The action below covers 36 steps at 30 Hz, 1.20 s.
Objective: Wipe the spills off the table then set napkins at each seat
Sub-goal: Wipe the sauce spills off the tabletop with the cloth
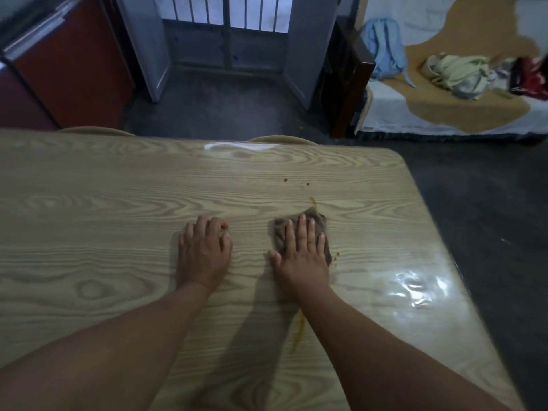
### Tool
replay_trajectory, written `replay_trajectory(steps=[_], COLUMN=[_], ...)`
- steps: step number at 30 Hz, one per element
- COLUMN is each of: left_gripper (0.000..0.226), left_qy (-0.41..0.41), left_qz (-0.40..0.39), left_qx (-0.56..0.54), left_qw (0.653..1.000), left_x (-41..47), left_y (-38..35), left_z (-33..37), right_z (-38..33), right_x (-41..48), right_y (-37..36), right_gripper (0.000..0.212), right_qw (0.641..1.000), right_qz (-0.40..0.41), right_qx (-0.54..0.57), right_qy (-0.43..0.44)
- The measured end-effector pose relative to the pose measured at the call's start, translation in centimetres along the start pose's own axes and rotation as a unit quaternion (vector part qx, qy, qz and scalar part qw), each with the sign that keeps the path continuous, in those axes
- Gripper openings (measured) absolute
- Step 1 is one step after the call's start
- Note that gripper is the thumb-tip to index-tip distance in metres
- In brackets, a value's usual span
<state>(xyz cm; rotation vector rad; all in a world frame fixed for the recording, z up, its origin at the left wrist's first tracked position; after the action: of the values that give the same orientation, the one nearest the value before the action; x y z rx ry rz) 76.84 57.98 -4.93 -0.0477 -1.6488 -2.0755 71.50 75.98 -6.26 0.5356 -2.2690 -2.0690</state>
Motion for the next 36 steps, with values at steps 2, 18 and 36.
replay_trajectory(steps=[2, 18, 36], left_gripper=[0.025, 0.021, 0.023], left_qy=[0.000, 0.004, 0.009], left_qz=[-0.001, 0.011, 0.007], left_qx=[-0.006, 0.013, 0.018], left_qw=[1.000, 1.000, 1.000], left_x=[0.0, 0.1, 0.1], left_y=[0.1, -0.2, -0.7], left_z=[0.0, -0.2, -0.2], right_z=[0.3, 2.1, -3.4], right_x=[-0.9, 0.2, 11.6], right_y=[-0.3, 0.3, 2.7], right_gripper=[0.094, 0.059, 0.062], right_qw=[1.000, 0.986, 0.995], right_qz=[-0.007, 0.075, 0.046], right_qx=[0.001, -0.046, -0.066], right_qy=[-0.003, 0.140, 0.065])
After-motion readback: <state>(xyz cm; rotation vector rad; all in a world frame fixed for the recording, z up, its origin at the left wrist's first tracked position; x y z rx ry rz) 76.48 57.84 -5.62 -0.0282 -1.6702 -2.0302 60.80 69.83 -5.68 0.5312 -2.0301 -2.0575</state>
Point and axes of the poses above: each hand's wrist, its own x-axis towards the middle knuckle, its own y-axis out of the back of the hand, z = x × y, the point moved 6 cm from there along x, towards the middle knuckle, and after that the axes turned 5 degrees about -y, right-handed, at the moved point
